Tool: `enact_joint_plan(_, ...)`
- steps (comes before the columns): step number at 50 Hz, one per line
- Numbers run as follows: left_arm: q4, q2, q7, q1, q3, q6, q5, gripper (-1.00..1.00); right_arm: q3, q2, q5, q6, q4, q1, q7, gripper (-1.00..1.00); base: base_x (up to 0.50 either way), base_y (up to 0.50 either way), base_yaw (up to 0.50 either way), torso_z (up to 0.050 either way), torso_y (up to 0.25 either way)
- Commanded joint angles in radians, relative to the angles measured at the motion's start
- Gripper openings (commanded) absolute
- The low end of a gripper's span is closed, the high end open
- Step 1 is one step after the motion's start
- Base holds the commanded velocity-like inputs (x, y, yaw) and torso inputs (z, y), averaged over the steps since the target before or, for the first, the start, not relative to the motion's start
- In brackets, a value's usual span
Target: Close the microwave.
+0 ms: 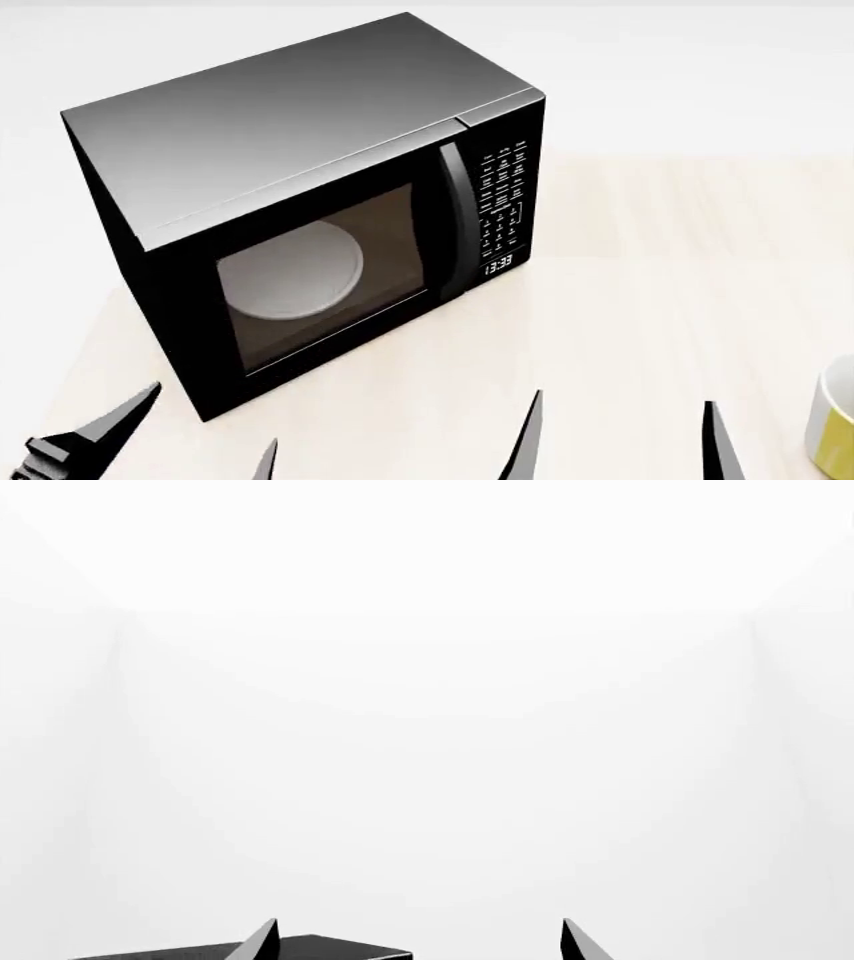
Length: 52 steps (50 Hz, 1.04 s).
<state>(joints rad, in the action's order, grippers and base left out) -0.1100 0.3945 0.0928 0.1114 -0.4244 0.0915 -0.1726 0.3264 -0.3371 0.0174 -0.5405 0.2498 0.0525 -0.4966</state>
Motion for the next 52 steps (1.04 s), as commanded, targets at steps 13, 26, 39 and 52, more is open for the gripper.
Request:
enact_joint_plan(13,-0.171,0.171,0.130,-0.330,0.277,0.134,-0.056,1.00,-0.042,0.004,0.010,0.046,-0.016,-0.007,-0.021,1.00,0.00,0.00,0.00,0.000,0.000)
enact_joint_plan(26,-0.498,0.186,0.438,-0.292,0.600,-0.021,-0.080,1.00,-0.356,-0.060,0.063,0.261,0.208,-0.120,-0.198,1.00,0.00,0.00,0.00,0.000,0.000)
enact_joint_plan(39,-0.729,0.190,0.556,-0.293,0.680,-0.116,0.083,1.00,-0.484,-0.126,0.020,0.322,0.408,-0.147,-0.234,1.00,0.00,0.00,0.00,0.000,0.000)
enact_joint_plan(52,-0.739,0.172,0.581,-0.282,0.683,-0.132,0.095,1.00,-0.470,-0.123,0.023,0.325,0.415,-0.156,-0.233,1.00,0.00,0.00,0.00,0.000,0.000)
